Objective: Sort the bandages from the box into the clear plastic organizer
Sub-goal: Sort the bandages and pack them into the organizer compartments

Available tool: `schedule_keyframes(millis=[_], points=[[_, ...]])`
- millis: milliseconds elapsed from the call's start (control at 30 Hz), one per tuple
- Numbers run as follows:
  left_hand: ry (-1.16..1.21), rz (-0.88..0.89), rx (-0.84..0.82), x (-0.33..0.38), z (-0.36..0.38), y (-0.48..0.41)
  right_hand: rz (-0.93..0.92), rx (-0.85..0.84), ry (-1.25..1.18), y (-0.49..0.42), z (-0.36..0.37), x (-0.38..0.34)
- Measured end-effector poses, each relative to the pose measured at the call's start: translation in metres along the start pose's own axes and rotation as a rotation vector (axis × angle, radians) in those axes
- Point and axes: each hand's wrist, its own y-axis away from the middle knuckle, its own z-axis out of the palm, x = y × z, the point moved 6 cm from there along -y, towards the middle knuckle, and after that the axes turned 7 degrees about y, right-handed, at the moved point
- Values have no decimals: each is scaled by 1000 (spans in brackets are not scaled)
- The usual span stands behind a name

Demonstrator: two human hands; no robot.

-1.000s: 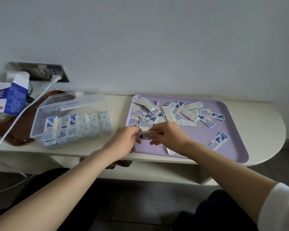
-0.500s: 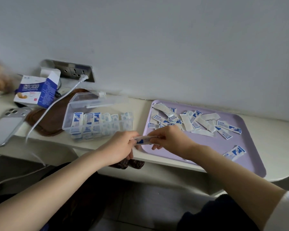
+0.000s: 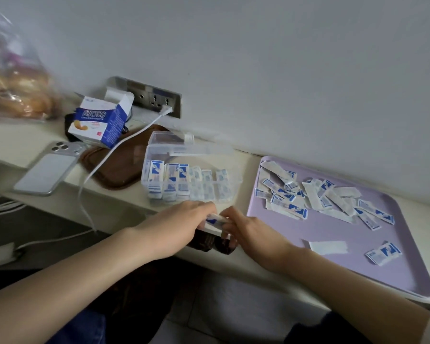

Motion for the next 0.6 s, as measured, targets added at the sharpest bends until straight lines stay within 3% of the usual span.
schedule_keyframes(millis=[133,233,367,500,600], points=[[81,-25,74,-21,-8,10,15,70,-125,-3,2,-17],[131,13,136,-24,-18,12,25,73,-96,-9,9,-23],[155,73,300,-28,-44,11,56,212,-85,-28,1,-29],[136,53,469,-42,-70,12,18,378,-8,-53,-23,-44],[120,12,534,-48,-82,12,16,378,26,-71,-37,-57]])
